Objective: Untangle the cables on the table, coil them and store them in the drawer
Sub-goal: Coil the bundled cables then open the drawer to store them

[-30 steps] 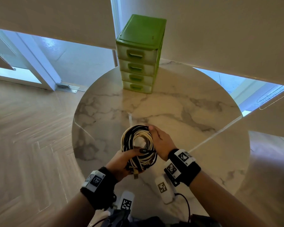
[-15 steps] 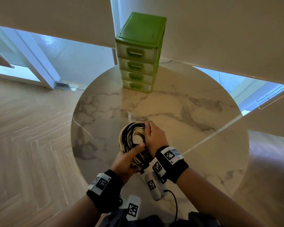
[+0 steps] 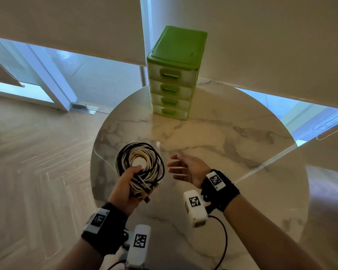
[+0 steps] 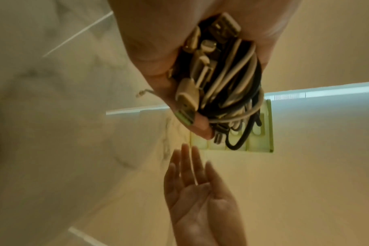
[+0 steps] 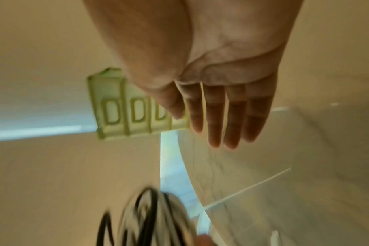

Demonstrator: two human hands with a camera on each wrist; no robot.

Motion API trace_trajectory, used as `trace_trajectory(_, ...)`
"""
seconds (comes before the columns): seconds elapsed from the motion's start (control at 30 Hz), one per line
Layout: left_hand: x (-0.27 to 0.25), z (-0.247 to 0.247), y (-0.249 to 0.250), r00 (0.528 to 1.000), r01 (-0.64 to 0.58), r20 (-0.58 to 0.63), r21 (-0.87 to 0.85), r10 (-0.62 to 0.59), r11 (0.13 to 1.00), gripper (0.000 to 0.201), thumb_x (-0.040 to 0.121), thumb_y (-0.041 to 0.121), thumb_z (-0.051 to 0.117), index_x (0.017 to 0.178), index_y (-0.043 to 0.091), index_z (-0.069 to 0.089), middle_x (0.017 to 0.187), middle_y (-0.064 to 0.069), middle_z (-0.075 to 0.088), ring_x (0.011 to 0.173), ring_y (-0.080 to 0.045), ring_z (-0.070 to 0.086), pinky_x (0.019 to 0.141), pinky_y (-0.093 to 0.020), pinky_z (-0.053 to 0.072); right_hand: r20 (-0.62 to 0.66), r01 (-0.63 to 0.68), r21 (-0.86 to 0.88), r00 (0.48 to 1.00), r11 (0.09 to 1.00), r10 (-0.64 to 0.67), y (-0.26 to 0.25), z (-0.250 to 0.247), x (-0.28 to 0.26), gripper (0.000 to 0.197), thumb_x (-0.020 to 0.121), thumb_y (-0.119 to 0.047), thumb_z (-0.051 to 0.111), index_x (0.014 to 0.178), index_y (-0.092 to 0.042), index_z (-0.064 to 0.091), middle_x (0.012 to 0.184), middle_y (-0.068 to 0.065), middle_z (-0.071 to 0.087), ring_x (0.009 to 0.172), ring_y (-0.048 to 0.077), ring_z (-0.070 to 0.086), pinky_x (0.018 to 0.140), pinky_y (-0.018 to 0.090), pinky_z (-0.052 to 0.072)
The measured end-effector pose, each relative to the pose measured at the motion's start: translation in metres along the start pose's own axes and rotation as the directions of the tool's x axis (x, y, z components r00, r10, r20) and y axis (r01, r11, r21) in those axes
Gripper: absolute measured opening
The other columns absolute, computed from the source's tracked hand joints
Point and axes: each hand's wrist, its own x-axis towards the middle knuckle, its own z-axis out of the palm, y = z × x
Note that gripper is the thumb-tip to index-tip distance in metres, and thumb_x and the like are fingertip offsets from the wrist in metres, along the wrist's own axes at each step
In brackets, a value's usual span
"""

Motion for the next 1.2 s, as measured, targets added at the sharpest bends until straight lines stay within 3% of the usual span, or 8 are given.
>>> trace_trajectory(0.2,0.038,-0.011,0.054,0.998,-0.063,0.027,-0.019,0.064,0.998,0.025,0.086,0.025,0.054,0.100,0.006,0.063,0.081,-0.012,0.073,0.066,-0.025,0.071,0.090,-0.039,0.046,-0.096,0.036,0.220,0.995,0.975,-0.015,-0.039,0.014,0.060,0.020,0.096,-0.012,0.041,0.090,-0.017,0.060,0.084,0.006,0.064,0.069,0.018,0.059,0.059,0.027,0.047)
trace_trajectory(0.43,0.099,0.001,0.114,0.990,-0.060,0.135,0.072,0.049,0.996,0.018,0.089,0.021,0.051,0.094,0.011,0.064,0.081,-0.010,0.074,0.068,-0.022,0.071,0.093,-0.045,0.044,-0.227,0.154,0.486,0.973,0.860,-0.046,-0.074,0.051,0.142,0.024,0.096,-0.007,0.040,0.106,-0.025,0.052,0.081,0.008,0.063,0.068,0.019,0.059,0.056,0.027,0.043)
trace_trajectory(0.57,0.130,0.004,0.132,0.986,-0.021,0.168,0.167,-0.007,0.986,0.018,0.089,0.021,0.051,0.096,0.011,0.064,0.081,-0.009,0.074,0.068,-0.022,0.071,0.082,-0.039,0.049,-0.269,0.229,0.593,0.960,0.772,-0.077,-0.077,0.056,0.174,0.032,0.095,-0.009,0.043,0.117,-0.031,0.052,0.087,0.006,0.066,0.076,0.018,0.062,0.059,0.027,0.043)
trace_trajectory(0.63,0.142,0.006,0.139,0.983,-0.006,0.182,0.201,-0.031,0.980,0.019,0.089,0.022,0.051,0.097,0.011,0.064,0.082,-0.009,0.074,0.069,-0.022,0.070,0.078,-0.038,0.052,-0.267,0.254,0.624,0.958,0.739,-0.104,-0.077,0.056,0.183,0.031,0.094,-0.013,0.045,0.122,-0.024,0.052,0.088,0.004,0.066,0.076,0.017,0.061,0.059,0.027,0.042)
trace_trajectory(0.77,0.156,0.007,0.147,0.976,0.029,0.203,0.222,-0.075,0.975,0.024,0.089,0.025,0.052,0.104,0.009,0.063,0.087,-0.010,0.073,0.074,-0.022,0.070,0.070,-0.032,0.059,-0.275,0.288,0.670,0.953,0.684,-0.132,-0.074,0.052,0.184,0.016,0.091,-0.010,0.047,0.102,-0.020,0.054,0.078,0.002,0.069,0.069,0.017,0.062,0.057,0.025,0.041)
trace_trajectory(1.0,0.166,0.015,0.147,0.966,0.073,0.225,0.231,-0.126,0.970,0.035,0.089,0.027,0.053,0.117,0.007,0.059,0.094,-0.011,0.072,0.079,-0.025,0.071,0.067,-0.032,0.059,-0.305,0.243,0.537,0.949,0.808,-0.083,-0.021,0.071,0.133,0.015,0.095,-0.013,0.043,0.089,-0.019,0.057,0.071,0.001,0.063,0.066,0.014,0.059,0.053,0.024,0.040)
trace_trajectory(1.1,0.169,0.017,0.143,0.962,0.078,0.242,0.201,-0.127,0.976,0.042,0.087,0.026,0.056,0.124,0.006,0.055,0.104,-0.013,0.070,0.088,-0.025,0.070,0.081,-0.038,0.057,-0.286,0.214,0.505,0.955,0.836,-0.072,0.004,0.080,0.109,0.015,0.096,-0.011,0.042,0.099,-0.014,0.057,0.074,0.004,0.060,0.065,0.014,0.058,0.053,0.024,0.039)
trace_trajectory(1.2,0.169,0.024,0.140,0.951,0.088,0.275,0.191,-0.139,0.978,0.038,0.089,0.027,0.054,0.119,0.004,0.057,0.100,-0.013,0.071,0.082,-0.024,0.070,0.071,-0.034,0.059,-0.250,0.155,0.466,0.968,0.871,-0.039,0.029,0.089,0.093,0.015,0.094,-0.013,0.045,0.107,-0.012,0.053,0.077,0.004,0.061,0.067,0.014,0.059,0.055,0.024,0.042)
